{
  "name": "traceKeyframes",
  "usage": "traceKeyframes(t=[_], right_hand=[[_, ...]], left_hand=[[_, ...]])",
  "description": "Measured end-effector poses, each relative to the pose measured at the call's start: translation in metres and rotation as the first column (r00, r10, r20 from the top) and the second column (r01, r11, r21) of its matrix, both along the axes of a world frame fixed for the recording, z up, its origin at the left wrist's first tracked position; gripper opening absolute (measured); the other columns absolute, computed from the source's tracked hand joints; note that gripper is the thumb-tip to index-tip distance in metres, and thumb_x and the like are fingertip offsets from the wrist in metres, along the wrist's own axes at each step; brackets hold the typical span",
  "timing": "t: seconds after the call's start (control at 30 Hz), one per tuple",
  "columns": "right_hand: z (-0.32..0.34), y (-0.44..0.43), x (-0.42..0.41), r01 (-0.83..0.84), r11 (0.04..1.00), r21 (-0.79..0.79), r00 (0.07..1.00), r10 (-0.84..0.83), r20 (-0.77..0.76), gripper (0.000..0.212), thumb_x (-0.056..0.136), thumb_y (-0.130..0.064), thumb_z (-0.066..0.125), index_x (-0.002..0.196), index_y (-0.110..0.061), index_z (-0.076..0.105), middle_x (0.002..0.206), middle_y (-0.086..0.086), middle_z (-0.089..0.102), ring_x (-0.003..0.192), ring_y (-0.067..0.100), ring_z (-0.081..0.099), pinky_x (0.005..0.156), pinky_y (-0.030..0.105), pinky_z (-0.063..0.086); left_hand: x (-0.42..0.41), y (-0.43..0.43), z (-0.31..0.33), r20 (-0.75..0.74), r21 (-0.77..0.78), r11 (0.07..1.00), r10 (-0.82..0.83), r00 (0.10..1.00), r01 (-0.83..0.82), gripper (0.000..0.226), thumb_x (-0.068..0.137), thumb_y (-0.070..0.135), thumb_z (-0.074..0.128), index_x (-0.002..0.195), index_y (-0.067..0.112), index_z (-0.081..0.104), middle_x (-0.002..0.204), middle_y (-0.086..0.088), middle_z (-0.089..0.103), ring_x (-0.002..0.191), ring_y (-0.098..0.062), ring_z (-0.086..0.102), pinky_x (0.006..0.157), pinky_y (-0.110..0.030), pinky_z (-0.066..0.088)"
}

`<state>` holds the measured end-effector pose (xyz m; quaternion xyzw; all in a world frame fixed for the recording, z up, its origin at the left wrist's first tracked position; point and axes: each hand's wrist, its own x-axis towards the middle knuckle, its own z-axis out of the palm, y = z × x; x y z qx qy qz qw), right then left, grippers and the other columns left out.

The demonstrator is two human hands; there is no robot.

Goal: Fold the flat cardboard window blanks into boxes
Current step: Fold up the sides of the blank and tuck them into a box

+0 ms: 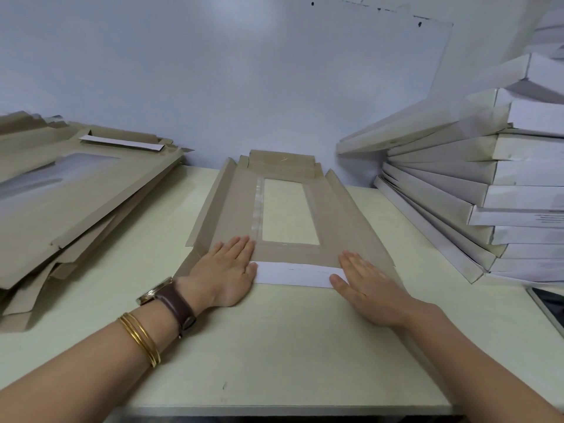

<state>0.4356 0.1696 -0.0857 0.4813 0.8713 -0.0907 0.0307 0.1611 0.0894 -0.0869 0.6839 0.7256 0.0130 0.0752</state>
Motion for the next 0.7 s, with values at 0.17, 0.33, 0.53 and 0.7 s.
traceKeyframes(t=[0.17, 0.33, 0.53, 0.7], right_hand=[[-0.003, 0.0, 0.001, 0.002, 1.0, 0.009, 1.0, -0.002, -0.003, 0.076, 0.097, -0.06, 0.012, 0.155, -0.014, -0.003, 0.162, -0.004, -0.008, 0.147, 0.006, -0.011, 0.116, 0.023, -0.006], [-0.004, 0.002, 0.002, -0.012, 1.0, 0.028, 1.0, 0.012, -0.007, 0.074, 0.098, -0.058, 0.012, 0.155, -0.014, -0.003, 0.162, -0.004, -0.008, 0.147, 0.006, -0.01, 0.116, 0.023, -0.006], [-0.007, 0.004, 0.006, -0.003, 0.999, 0.037, 0.999, 0.005, -0.047, 0.068, 0.1, -0.053, 0.013, 0.155, -0.015, -0.003, 0.162, -0.005, -0.008, 0.147, 0.005, -0.011, 0.115, 0.021, -0.007], [0.002, -0.001, 0.008, 0.019, 1.0, 0.015, 0.944, -0.013, -0.331, 0.067, 0.1, -0.048, 0.035, 0.154, -0.015, 0.015, 0.161, -0.006, 0.013, 0.148, 0.007, 0.009, 0.12, 0.029, 0.012]], left_hand=[[-0.004, 0.001, -0.002, 0.034, 0.01, 1.0, -0.001, 0.999, 0.0, 0.057, 0.104, 0.037, 0.01, 0.154, 0.015, -0.005, 0.162, 0.001, -0.01, 0.148, -0.011, -0.01, 0.119, -0.03, -0.006], [-0.007, 0.001, -0.003, 0.076, 0.036, 0.999, -0.005, 0.997, 0.003, 0.056, 0.104, 0.034, 0.013, 0.154, 0.013, -0.001, 0.162, 0.0, -0.006, 0.148, -0.011, -0.007, 0.12, -0.03, -0.004], [-0.009, -0.002, 0.0, 0.15, 0.148, 0.989, -0.027, 0.988, 0.005, 0.053, 0.105, 0.03, 0.024, 0.153, 0.01, 0.014, 0.161, -0.002, 0.011, 0.147, -0.014, 0.008, 0.116, -0.025, 0.003], [-0.008, -0.009, 0.007, 0.206, 0.346, 0.937, -0.113, 0.972, 0.036, 0.049, 0.1, 0.024, 0.043, 0.146, 0.01, 0.032, 0.15, -0.002, 0.032, 0.14, -0.016, 0.024, 0.109, -0.018, 0.014]])
